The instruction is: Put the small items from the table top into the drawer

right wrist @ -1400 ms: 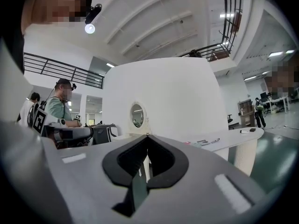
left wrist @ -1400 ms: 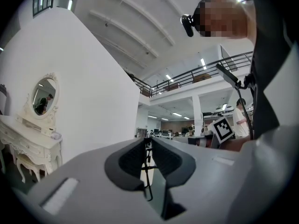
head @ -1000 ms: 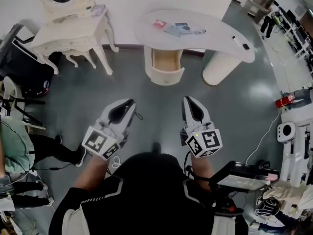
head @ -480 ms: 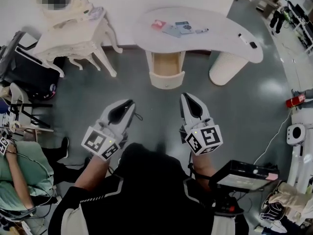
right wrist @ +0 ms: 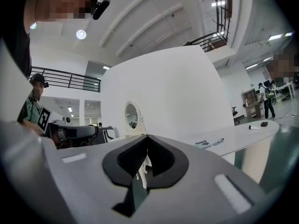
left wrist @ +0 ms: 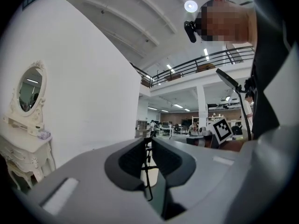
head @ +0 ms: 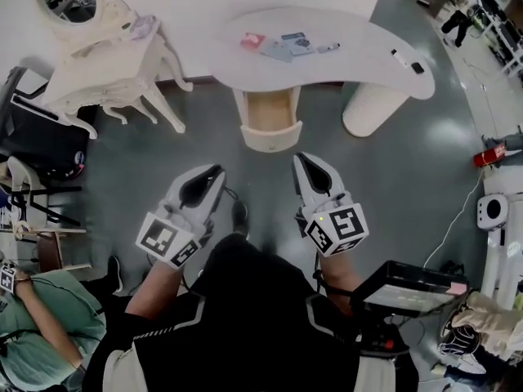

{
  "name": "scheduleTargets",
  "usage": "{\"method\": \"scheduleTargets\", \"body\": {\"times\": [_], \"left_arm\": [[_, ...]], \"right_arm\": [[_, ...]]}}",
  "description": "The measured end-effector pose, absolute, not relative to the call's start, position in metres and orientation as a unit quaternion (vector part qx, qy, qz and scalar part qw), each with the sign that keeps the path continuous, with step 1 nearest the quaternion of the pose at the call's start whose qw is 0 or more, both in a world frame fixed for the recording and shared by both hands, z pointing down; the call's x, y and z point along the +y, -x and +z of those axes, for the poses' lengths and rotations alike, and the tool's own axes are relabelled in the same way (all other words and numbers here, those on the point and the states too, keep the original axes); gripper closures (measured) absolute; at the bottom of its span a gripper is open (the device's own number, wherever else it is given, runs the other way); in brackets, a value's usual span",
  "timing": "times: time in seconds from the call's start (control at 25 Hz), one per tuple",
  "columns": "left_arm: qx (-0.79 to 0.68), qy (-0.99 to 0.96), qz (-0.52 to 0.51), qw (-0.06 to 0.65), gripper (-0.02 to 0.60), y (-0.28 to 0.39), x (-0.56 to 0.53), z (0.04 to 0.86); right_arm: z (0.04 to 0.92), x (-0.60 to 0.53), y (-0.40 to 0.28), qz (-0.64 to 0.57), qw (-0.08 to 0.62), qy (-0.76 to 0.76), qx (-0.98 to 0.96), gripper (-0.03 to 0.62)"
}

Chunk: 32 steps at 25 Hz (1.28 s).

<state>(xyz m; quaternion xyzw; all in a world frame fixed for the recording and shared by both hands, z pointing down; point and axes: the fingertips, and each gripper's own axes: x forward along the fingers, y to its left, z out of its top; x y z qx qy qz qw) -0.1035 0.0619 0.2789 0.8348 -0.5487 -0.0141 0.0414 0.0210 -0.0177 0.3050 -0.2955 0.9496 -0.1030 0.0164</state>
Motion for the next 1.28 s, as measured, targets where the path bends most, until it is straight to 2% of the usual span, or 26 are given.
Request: {"method": "scheduleTargets", "body": {"times": [0.92,1.28], "left_arm": [[-0.474,-0.877,-0.069,0.024,0.541,0.233,-0.075,0.268],[-0.466,-0.88,-0.081,0.039,0.541,0.244,-0.102,0.279]], "right_arm": [[0.276,-0.133,0.081,-0.064,-0.017,0.387,0.92,0.591],[0.279,-0.156,0.093,-0.065,-0.027,0.393,0.917,0.591]]}}
